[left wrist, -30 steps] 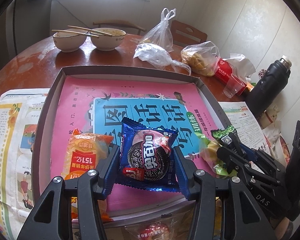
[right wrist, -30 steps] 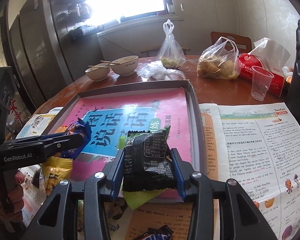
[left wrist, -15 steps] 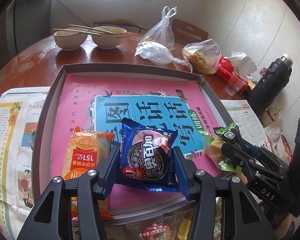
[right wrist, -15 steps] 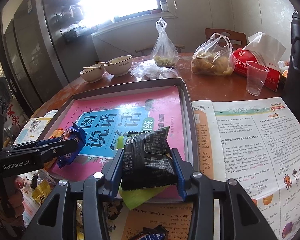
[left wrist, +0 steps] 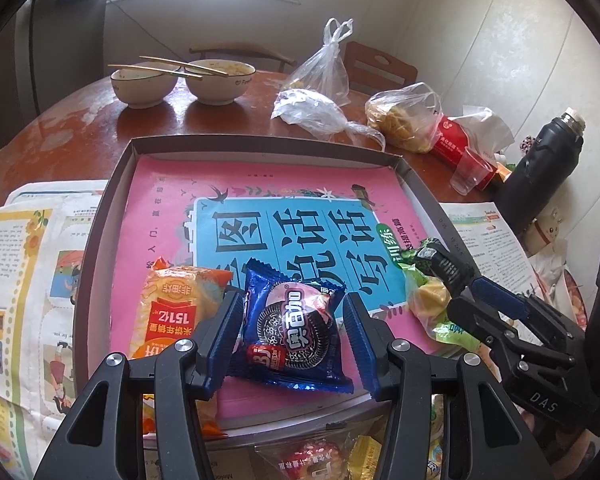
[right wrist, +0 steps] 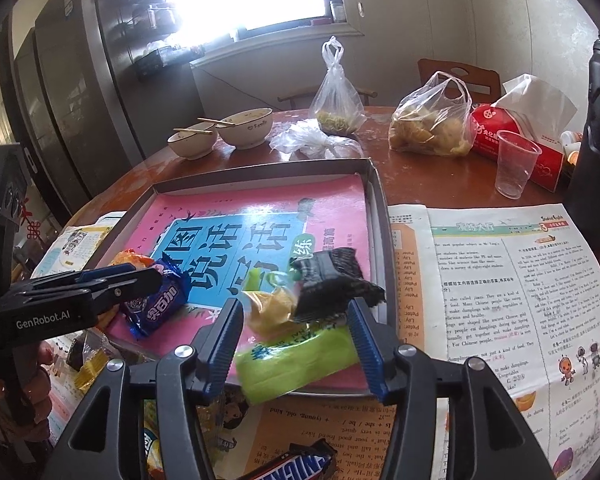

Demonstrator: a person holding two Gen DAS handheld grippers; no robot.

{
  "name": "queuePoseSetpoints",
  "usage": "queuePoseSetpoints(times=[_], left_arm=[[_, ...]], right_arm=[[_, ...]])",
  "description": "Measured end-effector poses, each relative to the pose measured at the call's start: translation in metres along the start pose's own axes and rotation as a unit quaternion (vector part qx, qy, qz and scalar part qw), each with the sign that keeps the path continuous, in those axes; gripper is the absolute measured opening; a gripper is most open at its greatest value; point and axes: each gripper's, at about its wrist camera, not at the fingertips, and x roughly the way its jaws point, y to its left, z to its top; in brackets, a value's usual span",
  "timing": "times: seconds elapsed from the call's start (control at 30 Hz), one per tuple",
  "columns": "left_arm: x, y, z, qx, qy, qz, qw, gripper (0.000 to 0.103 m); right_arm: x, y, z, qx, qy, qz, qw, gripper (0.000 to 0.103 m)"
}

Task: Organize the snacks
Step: 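Lower and release the blue cookie pack in the tray while the right tool releases the black pouch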

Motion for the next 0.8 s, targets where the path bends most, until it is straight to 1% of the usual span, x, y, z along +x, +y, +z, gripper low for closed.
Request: queuePoseSetpoints(times=[0.27, 0.37, 0.4, 0.57, 0.7, 0.77, 0.8], left_arm=[[-0.007, 0.001, 0.0, -0.001, -0.005, 0.0, 1.0, 0.055], [-0.011, 0.0, -0.001, 0.001, -0.009, 0.002, 1.0, 0.057], [-0.013, 0.001, -0.001, 0.001, -0.01, 0.003, 0.9999, 0.059], [-0.021, 0.001, -0.003, 0.003, -0.015, 0.006, 0.9999, 0.06], [-0.03, -0.001, -0.005, 0.007, -0.019, 0.007, 0.9998, 0.061], [-0.034, -0.001, -0.005, 0.008, -0.022, 0.007, 0.9997, 0.064], [-0.037, -0.001, -0.006, 0.008, -0.024, 0.006, 0.9997, 0.07]], right_arm=[[-0.006, 0.007, 0.001, -0.009, -0.006, 0.01, 1.0, 0.054], [-0.009, 0.008, 0.002, -0.009, -0.01, 0.011, 1.0, 0.054], [-0.009, 0.008, 0.002, -0.01, -0.011, 0.012, 1.0, 0.054], [-0.012, 0.01, 0.003, -0.012, -0.015, 0.016, 1.0, 0.055], [-0.014, 0.012, 0.003, -0.015, -0.018, 0.017, 1.0, 0.058], [-0.015, 0.013, 0.004, -0.016, -0.019, 0.019, 1.0, 0.059], [-0.016, 0.013, 0.004, -0.016, -0.02, 0.019, 0.999, 0.059]])
